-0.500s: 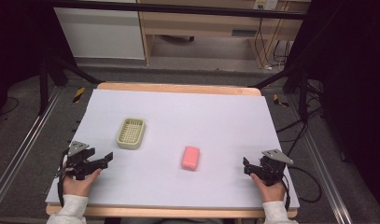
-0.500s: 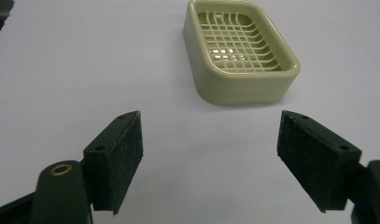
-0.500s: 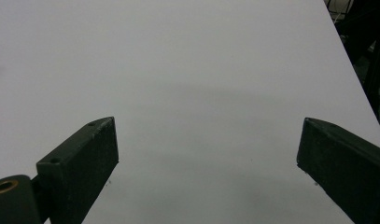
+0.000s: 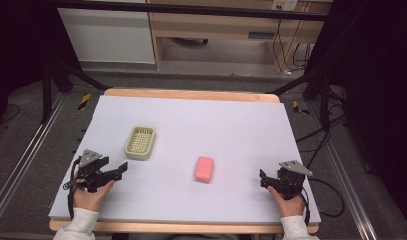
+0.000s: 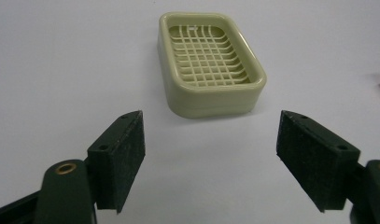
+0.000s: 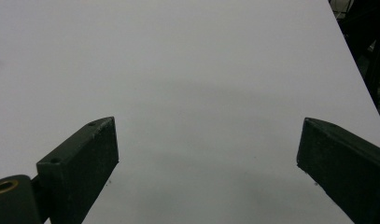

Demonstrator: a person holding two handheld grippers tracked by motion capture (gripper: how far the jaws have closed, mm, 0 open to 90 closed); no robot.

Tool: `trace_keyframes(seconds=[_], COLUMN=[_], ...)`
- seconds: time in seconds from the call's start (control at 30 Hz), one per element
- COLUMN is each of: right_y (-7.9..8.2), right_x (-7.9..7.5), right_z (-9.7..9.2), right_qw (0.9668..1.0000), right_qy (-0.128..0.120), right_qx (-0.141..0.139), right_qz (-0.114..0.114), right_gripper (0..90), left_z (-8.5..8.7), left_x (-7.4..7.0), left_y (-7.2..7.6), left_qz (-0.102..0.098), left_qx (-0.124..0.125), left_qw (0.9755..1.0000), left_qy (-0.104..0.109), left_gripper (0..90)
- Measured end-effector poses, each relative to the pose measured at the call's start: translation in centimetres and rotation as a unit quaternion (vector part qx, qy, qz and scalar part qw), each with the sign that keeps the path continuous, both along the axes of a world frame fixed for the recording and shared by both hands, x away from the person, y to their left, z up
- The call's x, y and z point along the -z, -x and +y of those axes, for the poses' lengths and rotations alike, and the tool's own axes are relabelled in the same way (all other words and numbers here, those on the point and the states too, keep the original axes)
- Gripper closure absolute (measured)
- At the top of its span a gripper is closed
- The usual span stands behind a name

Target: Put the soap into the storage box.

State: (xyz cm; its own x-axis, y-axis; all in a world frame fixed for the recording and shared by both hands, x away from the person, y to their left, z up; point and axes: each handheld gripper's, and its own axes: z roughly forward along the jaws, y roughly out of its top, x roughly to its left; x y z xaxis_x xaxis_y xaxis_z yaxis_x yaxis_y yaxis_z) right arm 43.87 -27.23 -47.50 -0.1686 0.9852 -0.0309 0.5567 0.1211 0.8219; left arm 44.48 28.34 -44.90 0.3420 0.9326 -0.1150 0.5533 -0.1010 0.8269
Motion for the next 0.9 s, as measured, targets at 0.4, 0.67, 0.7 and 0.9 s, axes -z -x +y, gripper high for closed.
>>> trace_keyframes(seconds=[0.4,0.67,0.7,0.9], right_y=[0.0,0.0,-0.1,-0.1], right_x=[0.0,-0.1,-0.1,-0.1], right_z=[0.3,0.3,0.3,0.4], right_qw=[1.0000,1.0000,1.0000,1.0000], right_qy=[0.005,0.000,-0.001,-0.002], right_qx=[-0.005,-0.006,-0.007,-0.008], right_qz=[0.001,0.000,0.001,0.000], right_gripper=[5.8,5.9,5.9,5.9], left_z=[-2.0,-3.0,-3.3,-4.7], left_x=[-1.0,-2.0,-2.0,-2.5], left_y=[-0.7,-1.2,-1.3,-1.8], left_qz=[-0.008,-0.014,-0.015,-0.016], left_qx=[0.022,0.033,0.033,0.047], left_qw=[0.9997,0.9993,0.9993,0.9987], left_qy=[-0.010,-0.007,-0.007,-0.009], left_gripper=[22.9,22.6,22.5,22.4])
